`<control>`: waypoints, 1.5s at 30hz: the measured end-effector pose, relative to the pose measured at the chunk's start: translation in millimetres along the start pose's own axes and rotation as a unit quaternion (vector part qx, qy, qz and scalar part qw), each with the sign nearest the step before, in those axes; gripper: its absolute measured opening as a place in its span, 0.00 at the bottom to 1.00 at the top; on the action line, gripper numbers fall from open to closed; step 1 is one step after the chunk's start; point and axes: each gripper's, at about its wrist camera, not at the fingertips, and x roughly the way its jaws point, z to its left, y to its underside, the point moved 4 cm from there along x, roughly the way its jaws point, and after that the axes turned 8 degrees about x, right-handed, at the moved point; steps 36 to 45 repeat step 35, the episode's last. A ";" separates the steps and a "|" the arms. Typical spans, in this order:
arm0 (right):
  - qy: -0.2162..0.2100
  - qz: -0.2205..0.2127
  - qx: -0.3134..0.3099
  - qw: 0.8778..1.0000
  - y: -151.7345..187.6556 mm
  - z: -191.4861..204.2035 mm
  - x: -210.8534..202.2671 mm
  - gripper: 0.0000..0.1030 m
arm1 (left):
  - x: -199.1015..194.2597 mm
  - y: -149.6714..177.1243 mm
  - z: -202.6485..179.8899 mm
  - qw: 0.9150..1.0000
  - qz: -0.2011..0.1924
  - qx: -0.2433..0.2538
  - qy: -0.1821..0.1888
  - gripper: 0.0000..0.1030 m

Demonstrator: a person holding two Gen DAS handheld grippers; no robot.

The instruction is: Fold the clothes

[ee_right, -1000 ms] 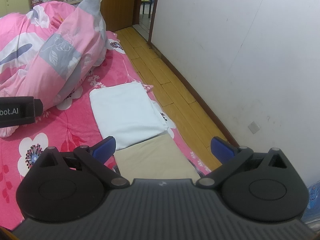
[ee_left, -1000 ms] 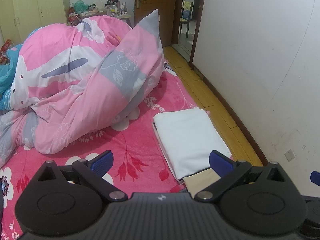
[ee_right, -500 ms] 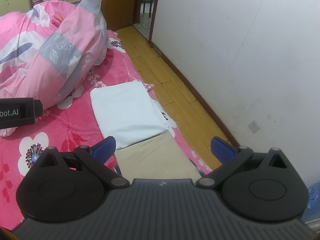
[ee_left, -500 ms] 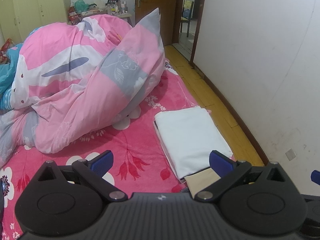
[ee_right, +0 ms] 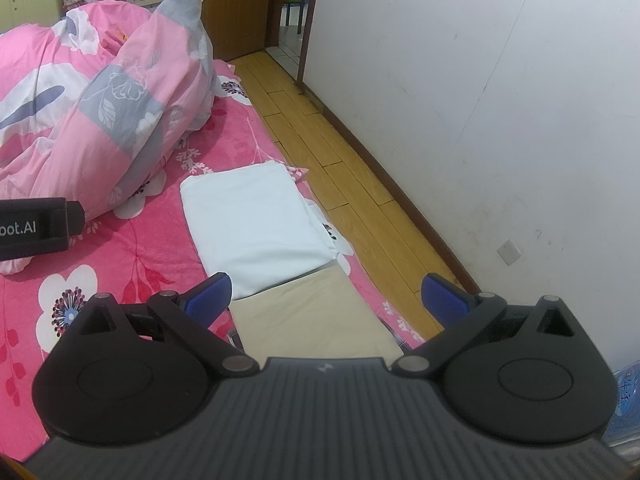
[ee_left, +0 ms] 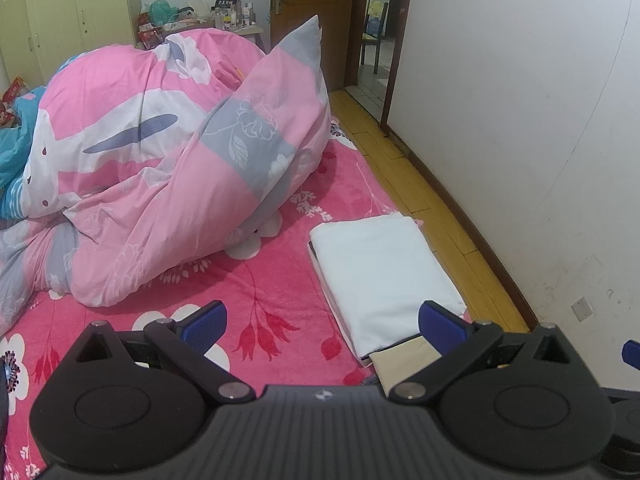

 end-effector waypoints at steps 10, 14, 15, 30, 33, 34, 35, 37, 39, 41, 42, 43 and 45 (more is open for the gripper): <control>0.001 -0.001 0.000 1.000 -0.8 1.6 1.0 0.99 | 0.7 -0.1 0.1 1.000 0.000 0.003 0.001 0.99; 0.000 -0.002 -0.001 1.000 -1.7 1.4 1.1 0.99 | 0.0 -0.6 -1.3 1.000 -0.002 0.004 0.001 0.99; 0.000 -0.002 -0.001 1.000 -2.0 1.4 1.1 0.99 | -0.2 -0.7 -1.6 1.000 -0.002 0.004 0.001 0.99; -0.001 -0.003 0.000 1.000 -1.5 -0.3 0.2 0.99 | 1.6 -2.0 -3.2 1.000 0.001 0.004 0.000 0.99; -0.001 -0.002 0.000 1.000 -1.1 -0.5 -0.2 0.99 | 1.4 -1.5 -3.2 1.000 0.001 0.004 -0.001 0.99; -0.001 -0.001 0.000 1.000 -1.4 -0.4 -0.2 0.99 | 1.6 -1.3 -3.3 1.000 0.002 0.004 -0.001 0.99; -0.001 -0.001 0.001 1.000 -1.3 -0.4 -0.3 0.99 | 1.9 -1.1 -3.4 1.000 0.002 0.004 -0.001 0.99; -0.001 -0.001 0.001 1.000 -1.3 -0.4 -0.3 0.99 | 1.9 -1.1 -3.4 1.000 0.002 0.004 -0.001 0.99; -0.001 -0.001 0.001 1.000 -1.3 -0.4 -0.3 0.99 | 1.9 -1.1 -3.4 1.000 0.002 0.004 -0.001 0.99; -0.001 -0.001 0.001 1.000 -1.3 -0.4 -0.3 0.99 | 1.9 -1.1 -3.4 1.000 0.002 0.004 -0.001 0.99; -0.001 -0.001 0.001 1.000 -1.3 -0.4 -0.3 0.99 | 1.9 -1.1 -3.4 1.000 0.002 0.004 -0.001 0.99; -0.001 -0.001 0.001 1.000 -1.3 -0.4 -0.3 0.99 | 1.9 -1.1 -3.4 1.000 0.002 0.004 -0.001 0.99; -0.001 -0.001 0.001 1.000 -1.3 -0.4 -0.3 0.99 | 1.9 -1.1 -3.4 1.000 0.002 0.004 -0.001 0.99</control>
